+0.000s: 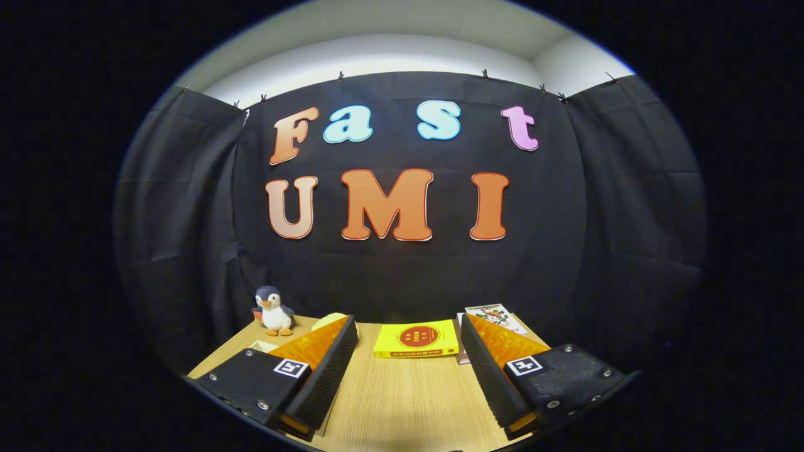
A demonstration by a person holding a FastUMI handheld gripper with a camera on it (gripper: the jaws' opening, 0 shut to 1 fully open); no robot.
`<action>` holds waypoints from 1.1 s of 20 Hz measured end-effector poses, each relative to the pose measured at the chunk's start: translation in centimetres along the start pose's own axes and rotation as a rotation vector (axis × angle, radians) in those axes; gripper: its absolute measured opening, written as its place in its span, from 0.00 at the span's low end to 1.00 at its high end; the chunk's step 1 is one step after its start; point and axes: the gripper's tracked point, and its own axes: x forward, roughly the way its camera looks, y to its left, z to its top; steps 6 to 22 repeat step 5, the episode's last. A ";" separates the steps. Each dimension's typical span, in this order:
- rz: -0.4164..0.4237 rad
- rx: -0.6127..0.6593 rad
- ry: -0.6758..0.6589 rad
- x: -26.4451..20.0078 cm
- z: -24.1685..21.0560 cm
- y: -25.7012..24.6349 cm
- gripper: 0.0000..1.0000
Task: Open the storage box then place both shoes into the box .Put the left shoe in first, then the right shoe, with the right side of both shoes facing outward in a uniform manner.
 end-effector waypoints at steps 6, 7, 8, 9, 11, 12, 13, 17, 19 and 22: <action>-0.005 0.019 0.013 0.6 -1.3 -1.2 0.99; -0.005 0.019 0.013 0.6 -1.3 -1.2 0.99; -0.005 0.019 0.013 0.6 -1.3 -1.2 0.99; -0.005 0.019 0.013 0.6 -1.3 -1.2 0.99; -0.005 0.019 0.013 0.6 -1.3 -1.2 0.99; -0.005 0.019 0.013 0.6 -1.3 -1.2 0.99; -0.005 0.019 0.013 0.6 -1.3 -1.2 0.99; -0.005 0.019 0.013 0.6 -1.3 -1.2 0.99; -0.005 0.019 0.013 0.6 -1.3 -1.2 0.99; -0.005 0.019 0.013 0.6 -1.3 -1.2 0.99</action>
